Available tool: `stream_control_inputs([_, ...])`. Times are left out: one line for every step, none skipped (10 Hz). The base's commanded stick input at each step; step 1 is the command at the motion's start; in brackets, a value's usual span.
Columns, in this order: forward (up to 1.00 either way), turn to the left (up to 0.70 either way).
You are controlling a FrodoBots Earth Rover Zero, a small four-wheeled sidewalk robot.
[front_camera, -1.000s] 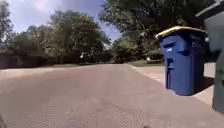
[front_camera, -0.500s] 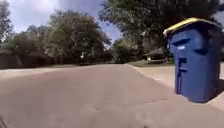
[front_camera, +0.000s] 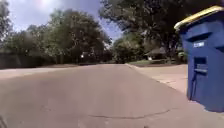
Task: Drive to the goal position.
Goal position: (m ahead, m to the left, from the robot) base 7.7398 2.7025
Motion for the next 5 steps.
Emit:
stream_control_inputs([0.70, 0.00])
stream_control_inputs([0.70, 0.00])
stream_control_inputs([0.70, 0.00])
stream_control_inputs([0.70, 0.00])
stream_control_inputs([0.70, 0.00])
